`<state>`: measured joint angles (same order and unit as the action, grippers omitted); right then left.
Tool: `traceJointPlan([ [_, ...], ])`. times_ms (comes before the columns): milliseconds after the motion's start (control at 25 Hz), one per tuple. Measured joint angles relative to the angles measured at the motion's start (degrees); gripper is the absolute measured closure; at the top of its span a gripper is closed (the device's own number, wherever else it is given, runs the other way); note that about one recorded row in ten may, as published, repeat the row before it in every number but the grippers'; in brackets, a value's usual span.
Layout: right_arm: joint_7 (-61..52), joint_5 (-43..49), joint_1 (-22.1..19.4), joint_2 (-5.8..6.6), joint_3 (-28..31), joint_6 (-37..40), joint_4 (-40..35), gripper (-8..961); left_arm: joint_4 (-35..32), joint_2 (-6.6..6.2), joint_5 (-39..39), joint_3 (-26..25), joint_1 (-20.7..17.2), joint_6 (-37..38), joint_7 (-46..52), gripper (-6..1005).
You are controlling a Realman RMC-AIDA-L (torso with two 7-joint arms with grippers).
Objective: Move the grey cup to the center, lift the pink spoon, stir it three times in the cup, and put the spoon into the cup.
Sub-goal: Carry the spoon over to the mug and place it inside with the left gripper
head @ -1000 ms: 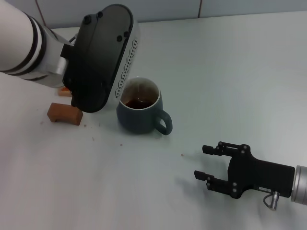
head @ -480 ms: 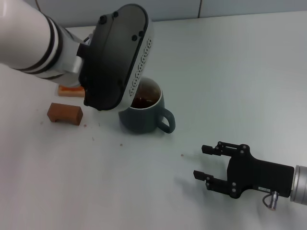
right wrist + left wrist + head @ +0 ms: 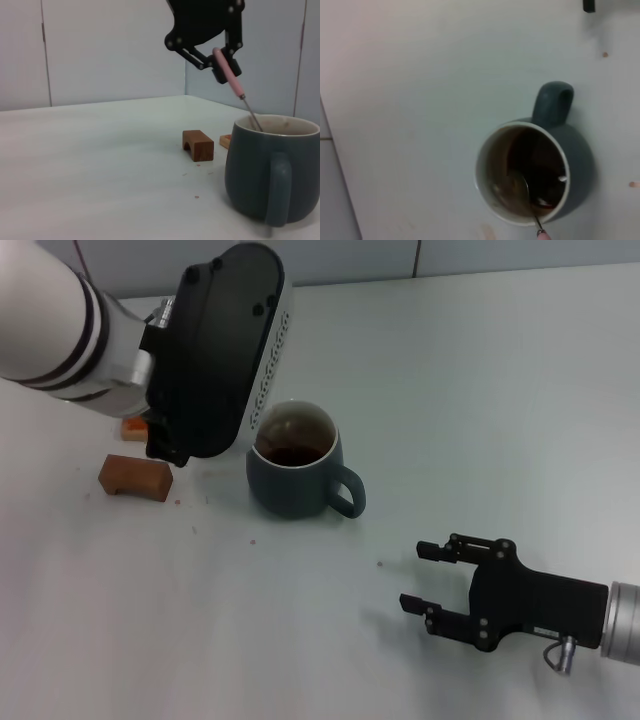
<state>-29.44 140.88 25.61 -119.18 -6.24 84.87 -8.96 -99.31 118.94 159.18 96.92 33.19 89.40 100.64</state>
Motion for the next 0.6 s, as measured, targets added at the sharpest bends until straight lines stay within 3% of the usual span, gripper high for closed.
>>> traceJointPlan([
  [600,0.0,0.0,0.0,0.00,-0.1,-0.1,0.0,323,-2.2,0.14,-2.8,1.3,0.2,2.4,0.3,867],
])
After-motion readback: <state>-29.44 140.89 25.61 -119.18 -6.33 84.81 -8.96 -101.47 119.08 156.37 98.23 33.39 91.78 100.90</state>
